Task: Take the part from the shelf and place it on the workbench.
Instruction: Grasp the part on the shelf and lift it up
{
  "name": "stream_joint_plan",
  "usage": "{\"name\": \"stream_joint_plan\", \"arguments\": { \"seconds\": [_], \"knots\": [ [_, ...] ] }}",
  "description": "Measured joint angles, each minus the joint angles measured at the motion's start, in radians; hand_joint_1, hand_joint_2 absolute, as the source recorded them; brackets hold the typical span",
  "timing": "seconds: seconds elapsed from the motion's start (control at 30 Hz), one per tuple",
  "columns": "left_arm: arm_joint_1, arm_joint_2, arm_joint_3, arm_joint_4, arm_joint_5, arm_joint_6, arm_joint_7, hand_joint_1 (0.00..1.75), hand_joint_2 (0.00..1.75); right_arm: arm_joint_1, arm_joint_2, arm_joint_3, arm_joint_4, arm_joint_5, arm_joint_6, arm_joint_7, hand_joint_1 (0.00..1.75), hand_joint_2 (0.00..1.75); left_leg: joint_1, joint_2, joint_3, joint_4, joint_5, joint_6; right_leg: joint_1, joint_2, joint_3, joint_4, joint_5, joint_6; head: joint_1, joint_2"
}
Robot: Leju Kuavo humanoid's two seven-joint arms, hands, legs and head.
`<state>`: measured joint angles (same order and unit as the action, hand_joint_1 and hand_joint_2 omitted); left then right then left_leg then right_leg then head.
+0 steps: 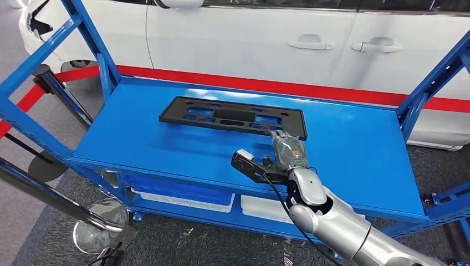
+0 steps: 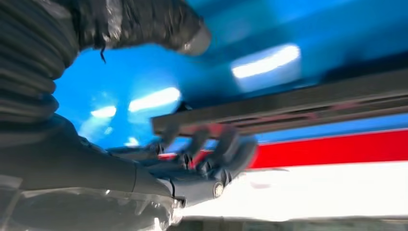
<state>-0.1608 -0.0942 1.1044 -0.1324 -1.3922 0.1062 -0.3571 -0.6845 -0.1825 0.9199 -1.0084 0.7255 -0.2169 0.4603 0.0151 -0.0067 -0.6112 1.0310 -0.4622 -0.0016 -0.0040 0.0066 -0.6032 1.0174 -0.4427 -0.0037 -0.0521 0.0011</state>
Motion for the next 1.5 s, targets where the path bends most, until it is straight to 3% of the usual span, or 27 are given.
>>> {"name": "stream_joint_plan", "arguments": {
  "seconds": [0.07,0.13,0.2,0.23,0.27,0.33,0.37,0.43,0.5,0.57,0.6,0.67,0.73,0.77,0.8,0.87,0.93,1.07,1.13,1.2,1.23,1.27,1.3,1.37,1.43,1.5],
  "knots": [
    [0.0,0.0,0.0,0.0,-0.001,-0.001,0.0,0.0,1.75,-0.001,0.001,0.0,-0.007,0.006,-0.003,0.0,0.0,1.75,0.001,0.001,-0.028,0.066,-0.044,-0.006,-0.003,-0.001,0.004,-0.007,0.005,-0.01,-0.003,0.0],
    [-0.002,0.0,0.0,0.0,-0.002,-0.001,0.0,0.0,0.87,-0.002,0.002,0.0,-0.014,0.013,-0.004,0.0,0.0,1.75,0.001,0.001,-0.074,0.173,-0.099,-0.01,-0.002,-0.001,0.004,-0.008,0.005,-0.014,-0.005,0.0],
    [0.0,-0.001,0.0,0.0,-0.004,-0.001,0.0,0.0,0.0,0.0,0.003,0.0,-0.015,0.018,-0.003,0.0,0.0,1.75,0.001,0.001,-0.119,0.267,-0.126,-0.013,0.0,-0.002,0.004,-0.007,0.005,-0.015,-0.004,0.0],
    [0.001,-0.001,0.0,0.0,-0.005,-0.001,0.0,0.0,0.0,0.001,0.003,0.0,-0.016,0.02,-0.003,0.0,0.0,1.75,0.001,0.001,-0.129,0.283,-0.122,-0.014,0.001,-0.002,0.004,-0.006,0.004,-0.015,-0.004,0.0],
    [0.001,-0.001,0.0,0.0,-0.007,-0.001,0.0,0.0,0.0,0.002,0.003,0.0,-0.017,0.023,-0.003,0.001,0.0,1.75,0.001,0.001,-0.118,0.258,-0.097,-0.013,0.001,-0.001,0.004,-0.005,0.004,-0.015,-0.004,0.0],
    [-0.001,-0.001,0.0,0.0,-0.011,-0.001,0.0,0.0,0.0,0.002,0.003,0.0,-0.023,0.03,-0.002,0.001,0.0,1.75,0.002,0.001,-0.058,0.128,-0.028,-0.01,0.0,0.0,0.004,0.002,0.0,-0.012,-0.005,0.0],
    [-0.002,-0.002,0.0,0.0,-0.012,0.0,0.0,0.0,0.0,0.002,0.003,0.0,-0.027,0.033,-0.001,0.002,0.0,1.75,0.0,0.001,-0.025,0.064,-0.007,-0.009,0.002,0.001,0.003,0.005,-0.003,-0.009,-0.004,0.0],
    [-0.004,-0.003,0.0,0.0,-0.014,0.002,0.0,0.0,0.0,0.001,0.003,0.0,-0.031,0.038,0.0,0.005,0.0,1.75,-0.003,0.0,0.003,0.005,0.002,-0.001,0.004,0.002,-0.001,0.01,-0.005,0.0,-0.004,0.0],
    [-0.003,-0.004,0.0,0.0,-0.015,0.004,0.001,0.0,0.0,0.001,0.003,0.0,-0.032,0.042,0.0,0.01,0.0,1.75,-0.005,-0.001,0.004,0.002,0.003,0.008,0.005,0.003,-0.004,0.01,-0.003,0.008,-0.003,0.0],
    [-0.002,-0.005,0.001,0.001,-0.015,0.006,0.004,0.0,0.0,0.001,0.003,-0.001,-0.032,0.045,0.002,0.012,0.0,1.75,-0.003,0.0,0.005,-0.002,0.007,0.018,0.003,0.002,-0.015,0.032,-0.021,0.016,-0.002,0.0],
    [-0.003,-0.005,0.001,0.001,-0.016,0.006,0.006,0.0,0.0,0.001,0.002,-0.001,-0.033,0.046,0.003,0.013,0.0,1.75,-0.001,0.0,0.006,-0.005,0.009,0.023,0.003,0.002,-0.032,0.071,-0.045,0.019,-0.001,0.0],
    [-0.004,-0.005,0.001,0.001,-0.021,0.008,0.009,0.0,0.0,0.003,0.002,-0.001,-0.032,0.047,0.011,0.013,0.0,1.75,-0.002,0.001,0.006,-0.006,0.01,0.028,0.002,0.0,-0.091,0.199,-0.106,0.026,0.001,0.0],
    [-0.005,-0.005,0.001,0.001,-0.027,0.008,0.013,0.0,0.0,0.009,0.002,-0.001,-0.031,0.047,0.02,0.013,0.0,1.75,-0.003,0.002,0.006,-0.005,0.009,0.03,0.001,-0.001,-0.137,0.292,-0.129,0.026,0.001,0.0],
    [-0.005,-0.005,0.001,0.001,-0.031,0.008,0.015,0.0,0.0,0.012,0.002,-0.001,-0.03,0.047,0.024,0.013,0.0,1.75,-0.005,0.001,0.006,-0.005,0.008,0.031,0.002,-0.001,-0.135,0.284,-0.112,0.023,0.001,0.0],
    [-0.005,-0.005,0.001,0.001,-0.034,0.008,0.017,0.0,0.0,0.013,0.002,-0.001,-0.028,0.047,0.027,0.013,0.0,1.75,-0.005,0.0,0.008,-0.005,0.008,0.031,0.003,-0.001,-0.114,0.236,-0.08,0.018,0.001,0.0],
    [-0.007,-0.006,0.001,0.001,-0.04,0.008,0.02,0.0,0.0,0.011,0.002,-0.001,-0.025,0.046,0.034,0.013,0.0,1.75,-0.008,-0.002,0.008,-0.004,0.007,0.03,0.01,-0.002,-0.045,0.091,-0.018,0.002,0.001,0.0],
    [-0.009,-0.008,0.001,0.001,-0.045,0.008,0.021,0.0,0.0,0.01,0.003,-0.001,-0.021,0.047,0.037,0.012,0.0,1.75,-0.009,-0.002,0.005,-0.004,0.007,0.025,0.017,-0.002,-0.008,0.013,-0.001,-0.007,0.0,0.0],
    [-0.01,-0.01,0.001,0.001,-0.047,0.008,0.021,0.0,0.0,0.011,0.002,-0.001,-0.015,0.046,0.039,0.012,0.0,1.75,-0.008,-0.001,0.001,0.004,-0.004,0.007,0.012,-0.001,0.002,-0.008,0.005,-0.016,-0.001,0.0],
    [-0.012,-0.011,0.001,0.001,-0.05,0.01,0.021,0.0,0.0,0.011,0.004,-0.001,-0.012,0.046,0.043,0.012,0.0,1.75,-0.007,0.0,-0.033,0.081,-0.05,-0.001,0.007,-0.002,0.008,-0.017,0.009,-0.022,-0.002,0.0],
    [-0.013,-0.01,0.001,0.001,-0.053,0.012,0.022,0.0,0.0,0.015,0.005,-0.001,-0.007,0.045,0.05,0.012,0.0,1.75,-0.006,0.0,-0.094,0.208,-0.101,-0.007,0.008,-0.002,0.009,-0.016,0.007,-0.024,-0.003,0.0],
    [-0.012,-0.01,0.001,0.001,-0.053,0.013,0.022,0.0,0.0,0.019,0.005,-0.001,-0.004,0.044,0.052,0.012,0.0,1.75,-0.006,0.0,-0.116,0.248,-0.107,-0.009,0.008,-0.002,0.009,-0.015,0.006,-0.025,-0.003,0.0],
    [-0.011,-0.01,0.001,0.001,-0.054,0.014,0.023,0.0,0.0,0.022,0.005,-0.001,0.0,0.042,0.053,0.012,0.0,1.75,-0.005,0.001,-0.121,0.25,-0.092,-0.011,0.008,-0.002,0.01,-0.013,0.004,-0.025,-0.003,0.0],
    [-0.01,-0.01,0.001,0.001,-0.055,0.016,0.023,0.0,0.0,0.025,0.005,-0.001,0.005,0.041,0.053,0.012,0.0,1.75,-0.004,0.001,-0.107,0.215,-0.062,-0.012,0.007,-0.001,0.01,-0.011,0.001,-0.023,-0.003,0.0],
    [-0.012,-0.01,0.001,0.001,-0.058,0.019,0.022,0.0,0.0,0.026,0.005,-0.001,0.011,0.038,0.053,0.013,0.0,1.75,-0.004,0.001,-0.05,0.087,0.001,-0.011,0.006,0.0,0.012,-0.003,-0.006,-0.017,-0.003,0.0],
    [-0.014,-0.011,0.001,0.001,-0.06,0.022,0.022,0.0,0.0,0.027,0.005,-0.001,0.016,0.036,0.052,0.013,0.0,1.75,-0.005,0.0,-0.013,0.009,0.017,-0.004,0.008,0.002,0.008,0.005,-0.013,-0.009,-0.002,0.0],
    [-0.013,-0.011,0.001,0.001,-0.062,0.023,0.022,0.0,0.0,0.028,0.005,-0.001,0.019,0.035,0.052,0.013,0.0,1.75,-0.008,-0.002,-0.01,0.0,0.01,0.006,0.011,0.003,0.003,0.006,-0.013,-0.002,-0.002,0.0]
  ]
}}
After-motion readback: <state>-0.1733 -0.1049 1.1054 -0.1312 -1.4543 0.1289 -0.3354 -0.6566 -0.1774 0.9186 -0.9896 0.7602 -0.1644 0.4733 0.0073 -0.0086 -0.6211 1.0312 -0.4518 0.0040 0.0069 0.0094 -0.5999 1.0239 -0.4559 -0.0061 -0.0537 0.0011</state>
